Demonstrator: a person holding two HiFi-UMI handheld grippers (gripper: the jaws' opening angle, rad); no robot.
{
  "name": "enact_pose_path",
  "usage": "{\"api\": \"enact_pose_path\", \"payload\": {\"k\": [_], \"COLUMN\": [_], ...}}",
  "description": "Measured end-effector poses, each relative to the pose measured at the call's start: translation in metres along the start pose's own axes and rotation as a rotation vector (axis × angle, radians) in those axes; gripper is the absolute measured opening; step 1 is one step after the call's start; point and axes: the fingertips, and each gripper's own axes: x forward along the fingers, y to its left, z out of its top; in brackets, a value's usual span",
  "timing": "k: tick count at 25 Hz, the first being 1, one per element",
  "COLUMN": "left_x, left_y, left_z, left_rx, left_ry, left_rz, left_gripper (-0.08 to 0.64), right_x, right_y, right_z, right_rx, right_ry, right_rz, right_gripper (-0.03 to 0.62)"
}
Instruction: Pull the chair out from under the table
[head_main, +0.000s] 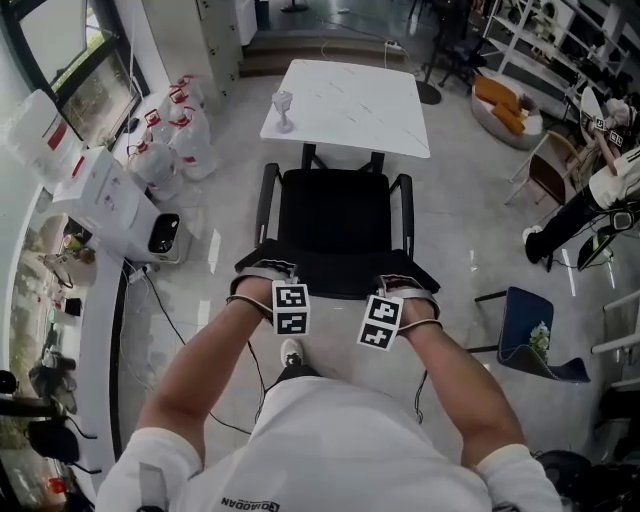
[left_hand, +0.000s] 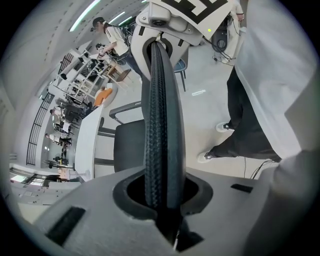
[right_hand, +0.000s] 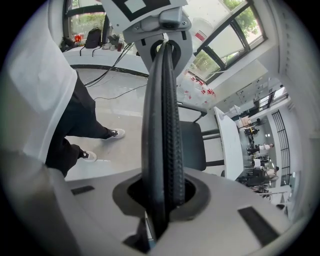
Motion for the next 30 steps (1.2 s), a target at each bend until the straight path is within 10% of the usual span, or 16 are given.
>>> {"api": "enact_pose_path", "payload": {"k": [30], "left_x": [-0.050], "left_y": [-0.143], "left_z": [0.036], "left_rx": [-0.056], "left_ry": [0.031], "left_rz": [0.018], "left_gripper": [0.075], "right_x": [-0.067], "right_y": [0.135], "right_z": [-0.011], "right_rx": [-0.011], "right_ry": [-0.023], "right_rz": [-0.013], "right_gripper": [0.055]}}
